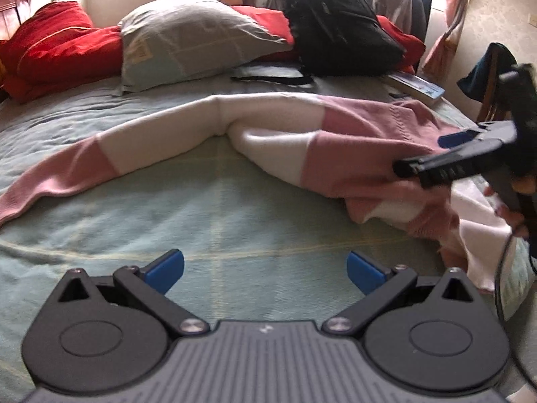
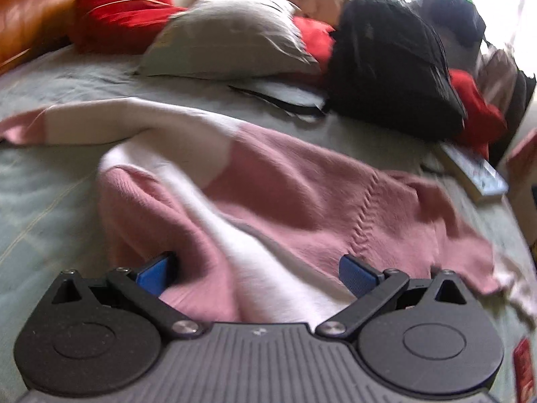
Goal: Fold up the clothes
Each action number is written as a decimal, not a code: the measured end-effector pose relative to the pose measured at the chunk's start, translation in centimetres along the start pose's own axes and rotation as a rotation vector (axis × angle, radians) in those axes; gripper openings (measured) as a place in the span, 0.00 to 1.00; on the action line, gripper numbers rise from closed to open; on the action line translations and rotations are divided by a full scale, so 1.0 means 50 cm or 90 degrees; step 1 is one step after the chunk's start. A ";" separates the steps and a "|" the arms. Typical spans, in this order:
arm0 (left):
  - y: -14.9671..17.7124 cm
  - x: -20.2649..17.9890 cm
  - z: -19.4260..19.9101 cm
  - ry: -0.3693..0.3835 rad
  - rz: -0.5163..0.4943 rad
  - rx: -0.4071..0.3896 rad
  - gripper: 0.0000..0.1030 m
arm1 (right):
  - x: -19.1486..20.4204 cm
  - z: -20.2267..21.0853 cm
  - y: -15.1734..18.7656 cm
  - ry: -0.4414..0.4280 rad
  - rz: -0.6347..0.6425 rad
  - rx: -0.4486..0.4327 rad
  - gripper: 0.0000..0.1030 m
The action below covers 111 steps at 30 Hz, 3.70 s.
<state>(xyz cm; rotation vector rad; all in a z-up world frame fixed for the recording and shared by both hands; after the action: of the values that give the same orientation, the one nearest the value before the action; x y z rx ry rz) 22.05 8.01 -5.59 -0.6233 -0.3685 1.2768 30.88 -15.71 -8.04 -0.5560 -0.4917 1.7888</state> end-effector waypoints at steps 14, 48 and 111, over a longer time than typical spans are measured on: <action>-0.023 -0.062 -0.064 0.063 0.037 0.028 0.99 | -0.119 0.014 0.038 -0.089 -0.115 -0.003 1.00; -0.027 -0.033 -0.120 0.152 0.258 0.015 0.99 | 0.002 0.058 0.019 -0.053 0.124 -0.097 0.94; -0.072 -0.122 -0.310 0.444 0.594 -0.077 0.22 | -0.094 0.103 0.224 -0.209 -0.162 -0.016 1.00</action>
<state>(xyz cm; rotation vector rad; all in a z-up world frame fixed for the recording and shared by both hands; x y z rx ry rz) 32.22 -1.94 -14.98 -1.3793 0.4961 1.7931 20.40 -23.49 -9.92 -0.2032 -0.7750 1.6336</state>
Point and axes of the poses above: each gripper's, at about its wrist camera, not at the fingertips, and z roughly against the way its jaws point, x to its left, y to its underside, the point moved 5 cm from there along -z, roughly the way its jaws point, and after that the axes turned 5 degrees about x, right-handed, at the moved point
